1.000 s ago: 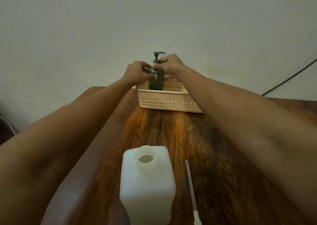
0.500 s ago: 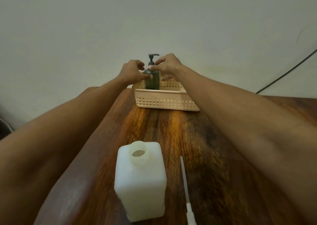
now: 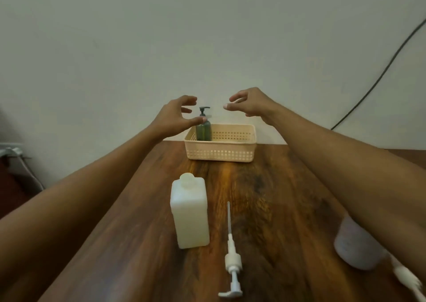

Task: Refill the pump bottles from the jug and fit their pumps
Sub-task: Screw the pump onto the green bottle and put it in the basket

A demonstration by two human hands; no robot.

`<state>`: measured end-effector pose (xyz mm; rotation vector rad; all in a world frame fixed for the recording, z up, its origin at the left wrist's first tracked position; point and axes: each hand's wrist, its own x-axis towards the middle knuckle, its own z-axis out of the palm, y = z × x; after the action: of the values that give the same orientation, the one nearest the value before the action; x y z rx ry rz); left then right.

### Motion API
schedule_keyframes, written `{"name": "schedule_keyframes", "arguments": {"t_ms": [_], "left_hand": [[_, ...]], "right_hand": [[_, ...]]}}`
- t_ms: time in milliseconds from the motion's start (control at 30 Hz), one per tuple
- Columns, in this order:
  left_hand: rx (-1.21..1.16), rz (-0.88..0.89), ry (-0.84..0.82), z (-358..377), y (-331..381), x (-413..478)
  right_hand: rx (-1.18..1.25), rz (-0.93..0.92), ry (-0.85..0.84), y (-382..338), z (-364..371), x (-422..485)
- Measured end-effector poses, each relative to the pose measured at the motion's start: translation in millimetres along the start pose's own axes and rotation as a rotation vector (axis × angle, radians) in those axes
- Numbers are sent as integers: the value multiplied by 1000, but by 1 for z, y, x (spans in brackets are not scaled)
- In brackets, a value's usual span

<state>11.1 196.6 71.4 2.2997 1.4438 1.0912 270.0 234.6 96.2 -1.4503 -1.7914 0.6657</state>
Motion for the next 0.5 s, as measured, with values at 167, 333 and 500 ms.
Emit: {"name": "schedule_keyframes", "arguments": {"t_ms": [167, 333, 500], "left_hand": [[41, 73, -118, -14, 55, -45], [-72, 119, -196, -20, 92, -94], [-165, 156, -205, -12, 102, -126]], "right_hand": [[-57, -86, -42, -25, -40, -82], [-15, -139, -96, -27, -70, -160], [51, -158, -100, -12, -85, -209]]}}
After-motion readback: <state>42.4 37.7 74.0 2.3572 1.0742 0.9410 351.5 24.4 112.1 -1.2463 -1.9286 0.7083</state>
